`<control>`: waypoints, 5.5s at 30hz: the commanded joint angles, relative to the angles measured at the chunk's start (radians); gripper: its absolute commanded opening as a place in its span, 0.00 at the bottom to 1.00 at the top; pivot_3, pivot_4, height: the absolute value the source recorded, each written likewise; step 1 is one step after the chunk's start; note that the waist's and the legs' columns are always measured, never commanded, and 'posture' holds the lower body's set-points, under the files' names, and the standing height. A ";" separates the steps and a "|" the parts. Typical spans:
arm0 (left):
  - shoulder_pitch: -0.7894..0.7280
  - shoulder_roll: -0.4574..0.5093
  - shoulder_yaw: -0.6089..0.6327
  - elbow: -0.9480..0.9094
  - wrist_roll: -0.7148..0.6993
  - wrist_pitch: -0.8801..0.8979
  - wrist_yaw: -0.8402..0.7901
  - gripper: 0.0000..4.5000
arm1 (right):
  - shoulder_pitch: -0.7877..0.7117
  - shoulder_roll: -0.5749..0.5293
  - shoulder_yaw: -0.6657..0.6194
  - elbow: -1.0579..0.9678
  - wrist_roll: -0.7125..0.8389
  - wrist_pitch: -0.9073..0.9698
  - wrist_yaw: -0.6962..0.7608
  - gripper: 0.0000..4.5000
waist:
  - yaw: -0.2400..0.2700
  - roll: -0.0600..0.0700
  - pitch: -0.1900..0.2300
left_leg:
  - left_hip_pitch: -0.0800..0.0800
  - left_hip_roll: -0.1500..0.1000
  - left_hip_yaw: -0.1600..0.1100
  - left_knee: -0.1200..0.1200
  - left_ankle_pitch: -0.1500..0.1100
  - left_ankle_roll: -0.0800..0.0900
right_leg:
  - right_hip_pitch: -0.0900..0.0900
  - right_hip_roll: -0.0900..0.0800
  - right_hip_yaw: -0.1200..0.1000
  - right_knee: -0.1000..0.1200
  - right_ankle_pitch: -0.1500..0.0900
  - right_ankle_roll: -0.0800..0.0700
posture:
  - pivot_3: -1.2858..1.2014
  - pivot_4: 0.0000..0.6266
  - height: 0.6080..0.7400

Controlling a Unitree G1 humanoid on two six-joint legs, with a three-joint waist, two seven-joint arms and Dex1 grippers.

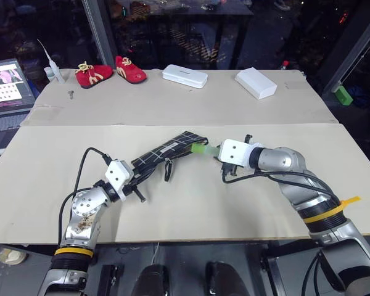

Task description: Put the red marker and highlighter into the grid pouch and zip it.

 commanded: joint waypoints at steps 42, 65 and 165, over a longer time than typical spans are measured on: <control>-0.010 -0.007 0.047 -0.059 -0.081 0.048 0.003 0.00 | -0.239 0.234 0.112 0.359 -0.170 -0.477 -0.175 0.95 | -0.004 0.000 0.000 | 0.001 0.001 0.001 0.000 0.001 -0.001 | 0.000 0.000 0.000 0.002 0.000 0.000 | 0.52 0.24 1.00; -0.012 -0.003 0.064 -0.065 -0.085 0.079 0.013 0.00 | -0.019 -0.011 -0.296 0.377 0.493 0.055 0.210 0.99 | -0.002 0.000 0.000 | 0.003 0.000 0.002 0.000 0.000 0.001 | 0.000 0.001 0.002 0.000 0.001 -0.002 | 0.52 0.24 1.00; 0.001 -0.039 0.015 -0.080 -0.086 0.074 0.010 0.00 | -0.036 0.007 -0.242 -0.030 0.684 0.252 0.387 0.61 | 0.007 0.001 0.000 | 0.002 0.003 0.000 0.000 0.000 0.000 | 0.002 0.001 -0.001 0.001 0.001 -0.002 | 0.52 0.24 1.00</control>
